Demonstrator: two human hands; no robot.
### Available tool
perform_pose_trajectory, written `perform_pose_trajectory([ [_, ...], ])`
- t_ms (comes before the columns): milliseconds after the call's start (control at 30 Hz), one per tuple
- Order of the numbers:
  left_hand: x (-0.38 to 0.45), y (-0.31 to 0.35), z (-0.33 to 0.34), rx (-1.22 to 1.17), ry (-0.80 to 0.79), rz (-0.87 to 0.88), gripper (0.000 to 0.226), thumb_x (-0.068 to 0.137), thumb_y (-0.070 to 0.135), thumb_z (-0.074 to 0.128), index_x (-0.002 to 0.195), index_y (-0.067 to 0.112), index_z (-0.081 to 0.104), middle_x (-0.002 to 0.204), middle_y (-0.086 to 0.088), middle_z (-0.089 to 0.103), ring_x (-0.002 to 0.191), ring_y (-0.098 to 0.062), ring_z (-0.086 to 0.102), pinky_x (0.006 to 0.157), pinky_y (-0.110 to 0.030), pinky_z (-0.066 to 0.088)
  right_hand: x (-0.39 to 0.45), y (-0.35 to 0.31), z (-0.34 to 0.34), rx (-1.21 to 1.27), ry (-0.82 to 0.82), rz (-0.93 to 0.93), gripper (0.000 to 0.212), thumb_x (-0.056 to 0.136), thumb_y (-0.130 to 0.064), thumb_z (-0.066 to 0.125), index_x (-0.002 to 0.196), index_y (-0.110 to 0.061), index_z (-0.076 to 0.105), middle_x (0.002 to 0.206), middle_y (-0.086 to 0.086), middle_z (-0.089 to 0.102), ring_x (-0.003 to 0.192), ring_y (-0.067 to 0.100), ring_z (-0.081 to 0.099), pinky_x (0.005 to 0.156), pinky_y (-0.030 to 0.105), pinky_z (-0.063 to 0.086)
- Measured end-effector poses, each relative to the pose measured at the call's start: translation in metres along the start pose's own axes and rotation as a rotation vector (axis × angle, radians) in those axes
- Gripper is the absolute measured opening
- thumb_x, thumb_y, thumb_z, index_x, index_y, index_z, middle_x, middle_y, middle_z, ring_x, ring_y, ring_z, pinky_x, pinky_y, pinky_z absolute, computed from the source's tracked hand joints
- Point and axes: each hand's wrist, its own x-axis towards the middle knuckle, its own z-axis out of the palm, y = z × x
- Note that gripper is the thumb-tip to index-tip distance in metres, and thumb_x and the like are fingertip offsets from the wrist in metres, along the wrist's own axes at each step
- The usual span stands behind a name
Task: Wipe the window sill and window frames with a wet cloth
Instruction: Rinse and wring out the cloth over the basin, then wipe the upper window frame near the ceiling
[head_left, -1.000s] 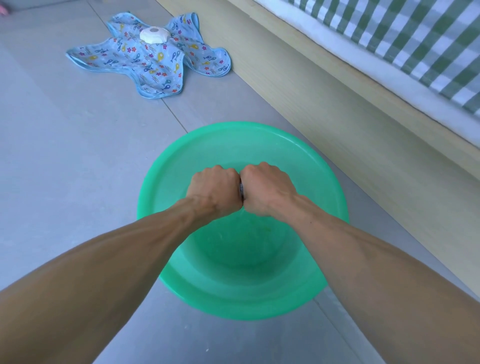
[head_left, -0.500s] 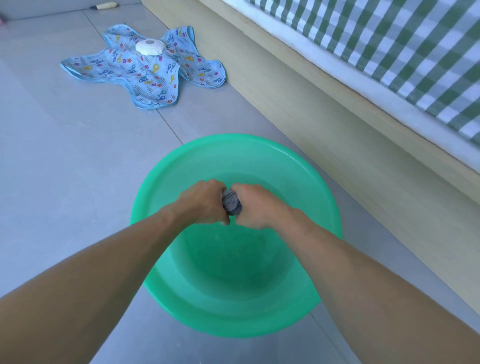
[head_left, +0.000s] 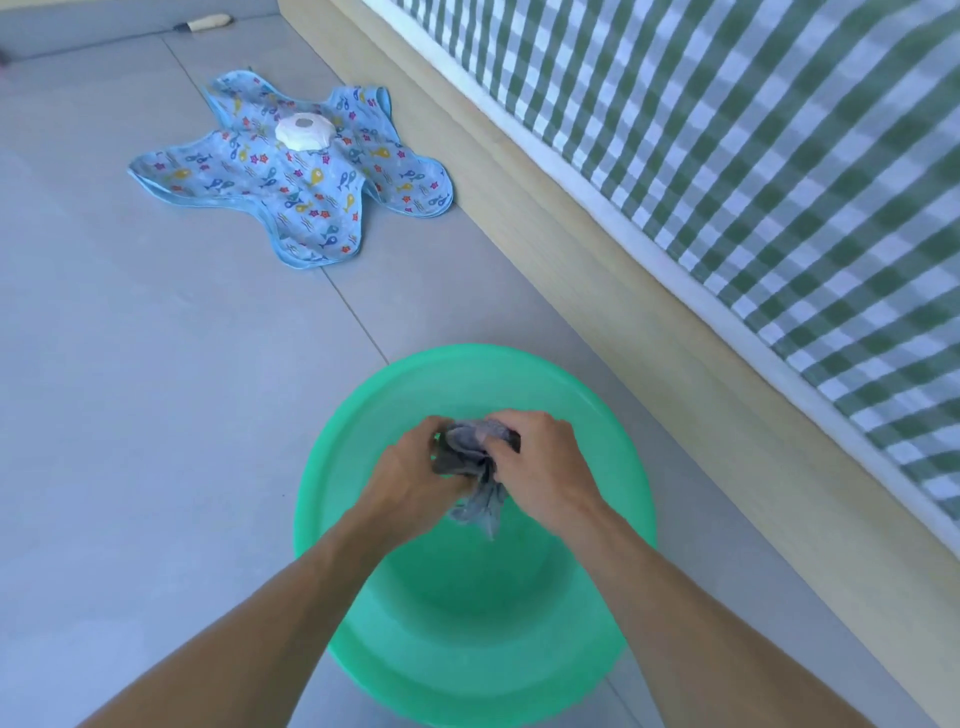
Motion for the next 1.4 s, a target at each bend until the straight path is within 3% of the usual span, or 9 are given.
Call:
perform_pose_trajectory([
  [300, -0.076, 0.114, -0.075, -0.441, -0.102, -0.137, 0.029, 0.069, 0.032, 0.077, 0.081, 0.007, 0.067, 0.07, -0.005, 0.058, 0.065, -0.018, 0.047, 0.064, -0.031, 0.036, -0.032, -0.108, -0.112, 0.318, -0.063, 0.344, 0.033, 0.081, -0.03, 0.07, 0.065, -0.003, 0.059, 0.044, -0.006, 0.046, 0.045, 0.013, 0.041, 0.048, 0.026, 0.028],
  [433, -0.107, 0.176, -0.116, -0.717, -0.088, -0.295, 0.018, 0.084, 0.017, 0.065, 0.096, 0.005, 0.07, 0.099, -0.017, 0.073, 0.089, -0.029, 0.068, 0.086, -0.037, 0.053, -0.04, -0.171, -0.172, 0.429, -0.142, 0.472, 0.032, 0.079, -0.044, 0.072, 0.072, -0.015, 0.061, 0.061, 0.003, 0.059, 0.056, 0.017, 0.051, 0.057, 0.028, 0.039],
  [567, -0.136, 0.219, -0.148, -0.86, 0.03, -0.365, 0.024, 0.091, 0.013, 0.06, 0.112, 0.001, 0.065, 0.104, -0.019, 0.072, 0.087, -0.028, 0.07, 0.072, -0.038, 0.059, -0.052, -0.211, -0.201, 0.767, -0.307, 0.422, 0.055, 0.074, -0.07, 0.068, 0.099, -0.02, 0.07, 0.094, 0.002, 0.073, 0.085, 0.018, 0.067, 0.087, 0.043, 0.051],
  [667, -0.161, 0.235, -0.167, -0.853, 0.146, -0.302, 0.021, 0.085, 0.003, 0.066, 0.105, -0.002, 0.066, 0.093, -0.017, 0.073, 0.079, -0.027, 0.071, 0.069, -0.038, 0.059, -0.073, -0.227, -0.208, 0.734, -0.514, 0.396, 0.045, 0.075, -0.048, 0.077, 0.101, -0.012, 0.073, 0.098, 0.005, 0.075, 0.091, 0.024, 0.071, 0.088, 0.043, 0.055],
  [733, -0.189, 0.24, -0.178, -0.852, 0.298, -0.315, 0.042, 0.073, -0.003, 0.072, 0.113, -0.004, 0.059, 0.102, -0.02, 0.072, 0.088, -0.032, 0.072, 0.077, -0.047, 0.06, -0.088, -0.235, -0.211, 0.674, -0.555, 0.345, 0.007, 0.087, -0.018, 0.068, 0.086, -0.011, 0.071, 0.083, 0.007, 0.072, 0.07, 0.019, 0.068, 0.07, 0.034, 0.056],
  [800, -0.219, 0.242, -0.188, -0.899, 0.459, -0.342, 0.049, 0.067, -0.006, 0.074, 0.112, -0.007, 0.055, 0.107, -0.025, 0.068, 0.092, -0.036, 0.069, 0.086, -0.054, 0.055, -0.1, -0.246, -0.214, 0.608, -0.531, 0.324, 0.017, 0.09, -0.001, 0.055, 0.082, -0.011, 0.065, 0.077, 0.009, 0.067, 0.06, 0.019, 0.065, 0.063, 0.031, 0.056],
  [1000, -0.336, 0.23, -0.208, -0.97, 0.704, -0.385, 0.052, 0.072, 0.003, 0.083, 0.113, 0.004, 0.052, 0.095, -0.009, 0.068, 0.078, -0.023, 0.07, 0.067, -0.035, 0.057, -0.166, -0.33, -0.183, 0.558, -0.713, 0.123, 0.019, 0.097, -0.006, 0.047, 0.094, -0.017, 0.061, 0.088, 0.008, 0.068, 0.074, 0.023, 0.063, 0.077, 0.041, 0.057],
  [1167, -0.46, 0.191, -0.209, -1.141, 0.788, -0.575, 0.036, 0.076, 0.004, 0.081, 0.108, 0.005, 0.062, 0.101, -0.014, 0.074, 0.089, -0.028, 0.073, 0.083, -0.045, 0.059, -0.251, -0.371, -0.149, 0.275, -0.7, -0.16, 0.039, 0.09, -0.015, 0.052, 0.12, -0.039, 0.055, 0.083, -0.002, 0.064, 0.075, 0.017, 0.061, 0.082, 0.046, 0.058],
  [1400, -0.666, 0.13, -0.151, -1.175, 1.419, -1.001, 0.051, 0.075, 0.02, 0.083, 0.114, 0.004, 0.054, 0.082, -0.008, 0.063, 0.068, -0.027, 0.065, 0.064, -0.036, 0.057, -0.445, -0.408, -0.101, -0.068, -1.093, -0.638, 0.024, 0.082, -0.004, 0.06, 0.105, -0.002, 0.064, 0.079, -0.001, 0.067, 0.066, 0.002, 0.062, 0.065, 0.023, 0.049],
])
